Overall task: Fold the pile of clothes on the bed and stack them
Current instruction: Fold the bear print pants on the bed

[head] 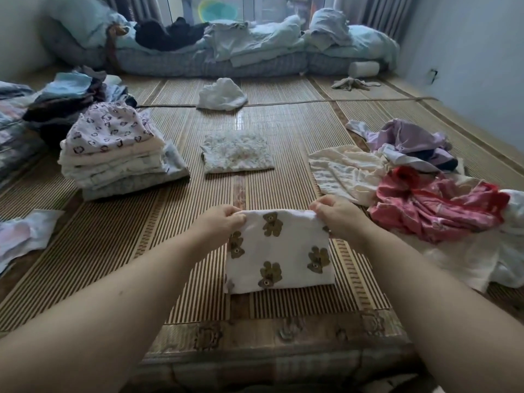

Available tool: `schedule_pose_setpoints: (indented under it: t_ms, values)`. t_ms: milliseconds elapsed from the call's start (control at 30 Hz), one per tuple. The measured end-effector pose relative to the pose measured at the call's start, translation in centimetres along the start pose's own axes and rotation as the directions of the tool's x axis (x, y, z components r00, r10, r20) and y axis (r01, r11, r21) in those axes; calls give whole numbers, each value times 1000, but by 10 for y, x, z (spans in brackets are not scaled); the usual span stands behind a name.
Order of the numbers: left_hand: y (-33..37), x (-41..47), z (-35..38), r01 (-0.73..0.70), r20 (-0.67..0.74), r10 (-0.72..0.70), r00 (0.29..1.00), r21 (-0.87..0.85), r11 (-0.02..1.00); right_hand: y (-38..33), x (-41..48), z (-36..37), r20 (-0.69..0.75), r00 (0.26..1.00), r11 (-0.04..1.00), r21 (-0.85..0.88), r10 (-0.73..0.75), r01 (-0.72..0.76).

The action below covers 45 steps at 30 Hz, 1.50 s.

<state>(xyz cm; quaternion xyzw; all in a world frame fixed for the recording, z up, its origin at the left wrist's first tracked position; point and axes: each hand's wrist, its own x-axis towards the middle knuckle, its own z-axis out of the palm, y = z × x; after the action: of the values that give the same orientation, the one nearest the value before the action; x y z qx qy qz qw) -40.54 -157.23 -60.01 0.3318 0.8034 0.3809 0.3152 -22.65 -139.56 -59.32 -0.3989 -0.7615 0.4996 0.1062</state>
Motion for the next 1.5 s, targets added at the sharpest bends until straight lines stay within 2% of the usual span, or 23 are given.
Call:
schedule_pose_setpoints:
  t_ms: [67, 100, 233, 333, 433, 533, 633, 733, 833, 900, 1033, 1133, 1200, 1300, 1400, 1500]
  values:
    - [-3, 14, 6, 48, -29, -47, 998, 32, 998, 10, 15, 5, -120, 992, 999, 15, 30, -29]
    - [-7, 17, 9, 86, -19, -85, 996, 64, 994, 17, 17, 8, -143, 988, 997, -36, 55, -61]
    - [-28, 15, 24, 141, 31, -149, 988, 178, 974, 42, 13, 27, -99, 981, 904, -383, 166, -191]
    - [-32, 12, 37, 118, 11, -125, 992, 249, 961, 38, 8, 46, -103, 981, 843, -502, 162, -192]
    - [-29, 6, 44, 77, 45, -92, 995, 255, 964, 32, 3, 58, -146, 981, 881, -439, 125, -177]
    - [-30, 2, 38, 10, 99, -20, 995, 102, 995, 33, -5, 59, -172, 984, 966, -241, 49, -91]
    - [-34, -2, 32, -4, 174, 11, 985, -41, 999, 39, -10, 56, -74, 994, 947, -316, -82, 55]
    - [-33, 1, 29, 6, 240, 29, 970, -144, 990, 38, 1, 54, 4, 997, 959, -273, -74, 72]
    - [-20, 21, 13, 5, 187, 57, 981, -316, 949, 22, 28, 48, -45, 991, 982, -148, -125, 117]
    - [-9, 46, -6, -53, 105, 96, 990, -352, 934, -3, 55, 43, -72, 979, 979, -89, -190, 183]
    - [11, 113, -53, -198, -39, 195, 980, -285, 938, -57, 132, 39, -33, 954, 953, 58, -297, 299]
    - [18, 173, -85, -252, -148, 233, 961, -127, 959, -86, 198, 47, -31, 943, 943, 25, -332, 332]
    - [16, 218, -98, -249, -232, 249, 940, 32, 968, -96, 244, 59, -37, 940, 940, -37, -340, 339]
    - [6, 272, -100, -164, -298, 246, 922, 276, 947, -93, 303, 79, -42, 940, 925, -199, -338, 324]
    - [-15, 315, -93, 30, -262, 110, 959, 479, 877, -75, 347, 95, -33, 959, 849, -475, -280, 232]
    - [-27, 334, -84, 7, -135, 89, 987, 583, 813, -58, 362, 101, 24, 985, 788, -597, -170, 150]
